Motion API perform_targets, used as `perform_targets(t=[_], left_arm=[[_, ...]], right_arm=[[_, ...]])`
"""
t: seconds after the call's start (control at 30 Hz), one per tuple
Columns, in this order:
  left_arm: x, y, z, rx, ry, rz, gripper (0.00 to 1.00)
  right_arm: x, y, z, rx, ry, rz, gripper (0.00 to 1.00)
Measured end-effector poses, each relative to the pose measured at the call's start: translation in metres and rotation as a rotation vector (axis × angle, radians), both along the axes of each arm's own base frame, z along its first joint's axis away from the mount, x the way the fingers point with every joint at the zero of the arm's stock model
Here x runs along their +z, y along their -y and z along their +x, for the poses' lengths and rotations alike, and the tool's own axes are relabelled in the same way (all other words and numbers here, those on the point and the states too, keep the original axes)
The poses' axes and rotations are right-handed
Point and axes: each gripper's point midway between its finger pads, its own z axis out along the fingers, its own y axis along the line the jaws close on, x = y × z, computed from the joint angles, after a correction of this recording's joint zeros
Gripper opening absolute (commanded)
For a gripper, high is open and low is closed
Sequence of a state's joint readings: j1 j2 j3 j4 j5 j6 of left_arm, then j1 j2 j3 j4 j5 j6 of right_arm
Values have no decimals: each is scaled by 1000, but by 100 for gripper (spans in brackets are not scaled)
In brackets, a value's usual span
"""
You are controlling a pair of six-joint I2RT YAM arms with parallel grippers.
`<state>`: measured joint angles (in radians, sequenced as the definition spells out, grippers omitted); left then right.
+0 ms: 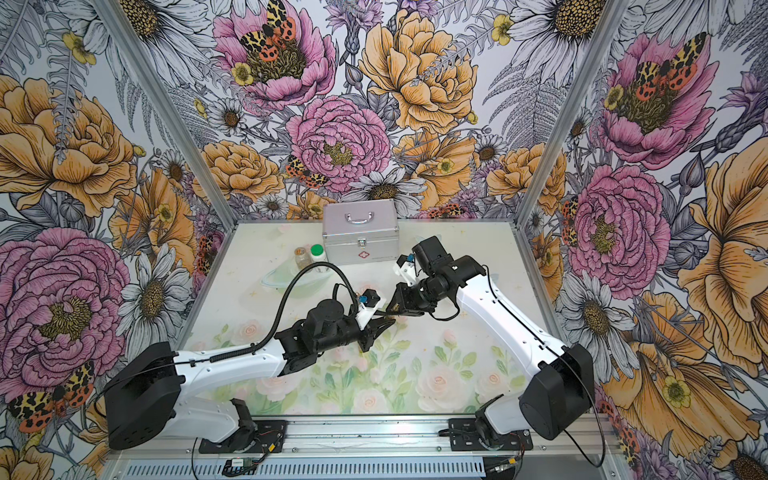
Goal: Open the lipstick cap
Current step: Open the cover of the lipstick.
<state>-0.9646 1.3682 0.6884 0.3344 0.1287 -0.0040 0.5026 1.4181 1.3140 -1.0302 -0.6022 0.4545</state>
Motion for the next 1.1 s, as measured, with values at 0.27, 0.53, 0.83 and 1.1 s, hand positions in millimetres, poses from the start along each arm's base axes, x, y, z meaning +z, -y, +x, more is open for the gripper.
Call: perform_targets(t=[0.27,0.53,0.83,1.1], left_arm=[[2,-4,-1,12,-2,-12,0],[6,-8,-2,22,3,-20,0],[3,-9,-2,22,-3,-11,0],[3,-10,-1,33,-2,-6,0]], right_arm=[[14,3,2,-12,59,5,38],[21,2,4,-13,84,17,31],[21,2,5,-13,90,18,24],[21,3,7,-18,98,11,21]])
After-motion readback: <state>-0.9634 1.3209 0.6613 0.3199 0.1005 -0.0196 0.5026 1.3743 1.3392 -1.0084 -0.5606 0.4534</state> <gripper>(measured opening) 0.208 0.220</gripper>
